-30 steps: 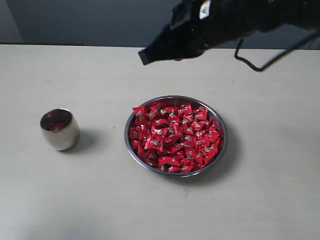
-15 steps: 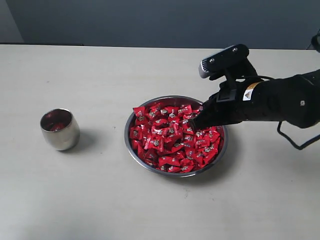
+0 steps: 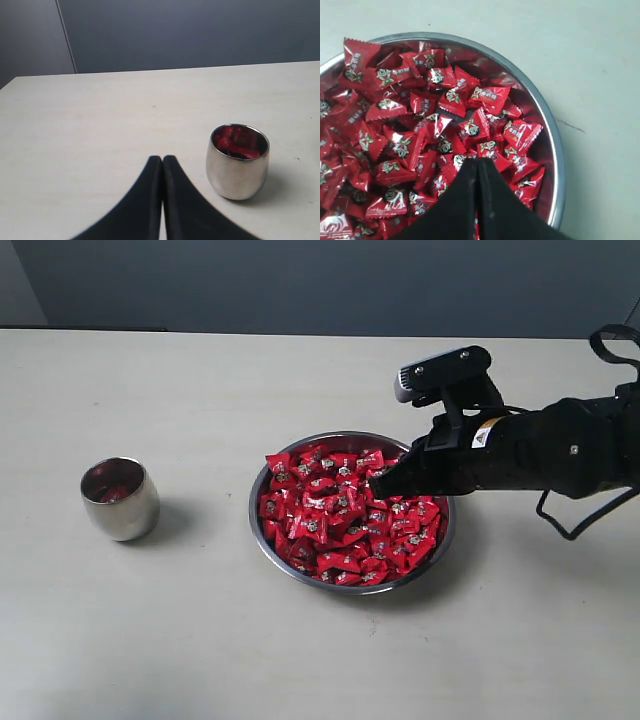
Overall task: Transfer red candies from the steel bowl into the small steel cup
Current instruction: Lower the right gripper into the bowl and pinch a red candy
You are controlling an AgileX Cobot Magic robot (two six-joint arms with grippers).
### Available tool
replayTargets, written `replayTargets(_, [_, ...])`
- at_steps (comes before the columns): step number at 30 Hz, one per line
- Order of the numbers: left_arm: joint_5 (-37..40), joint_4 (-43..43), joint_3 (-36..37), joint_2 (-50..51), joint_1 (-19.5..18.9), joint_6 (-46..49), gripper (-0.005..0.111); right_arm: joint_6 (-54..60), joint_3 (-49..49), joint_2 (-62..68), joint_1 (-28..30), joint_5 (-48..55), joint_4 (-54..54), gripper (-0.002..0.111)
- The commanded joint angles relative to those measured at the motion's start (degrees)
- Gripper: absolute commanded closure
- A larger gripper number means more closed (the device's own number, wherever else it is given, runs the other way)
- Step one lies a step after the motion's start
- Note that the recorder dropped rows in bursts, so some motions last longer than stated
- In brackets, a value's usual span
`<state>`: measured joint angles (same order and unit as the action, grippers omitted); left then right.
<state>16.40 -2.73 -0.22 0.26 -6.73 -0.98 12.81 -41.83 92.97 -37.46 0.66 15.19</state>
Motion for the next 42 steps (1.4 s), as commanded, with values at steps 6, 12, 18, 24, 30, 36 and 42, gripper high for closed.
replayTargets(6, [-0.1,0.1,0.2,-0.3,0.0,-0.1,0.106,0.2,-5.0,4.0,0.0,4.7,1.6,0.109])
replayTargets(12, [-0.1,0.1,0.2,-0.3,0.0,-0.1,0.106,0.6,-7.8,7.3,-2.7,8.7,2.2,0.109])
replayTargets(18, [-0.1,0.1,0.2,-0.3,0.0,-0.1,0.106,2.3,-12.6,8.9,-7.2,13.8,2.2,0.109])
replayTargets(24, [-0.1,0.1,0.2,-0.3,0.0,-0.1,0.106,3.0,-16.5,10.9,-7.3,20.1,4.0,0.109])
replayTargets(30, [-0.1,0.1,0.2,-0.3,0.0,-0.1,0.106,15.8,-19.0,12.6,-7.3,25.0,18.8,0.109])
replayTargets(36, [-0.1,0.1,0.2,-0.3,0.0,-0.1,0.106,16.2,-19.1,12.6,-7.2,25.8,20.6,0.109])
replayTargets(42, [-0.1,0.1,0.2,-0.3,0.0,-0.1,0.106,15.7,-19.1,12.6,-6.9,27.4,18.7,0.109])
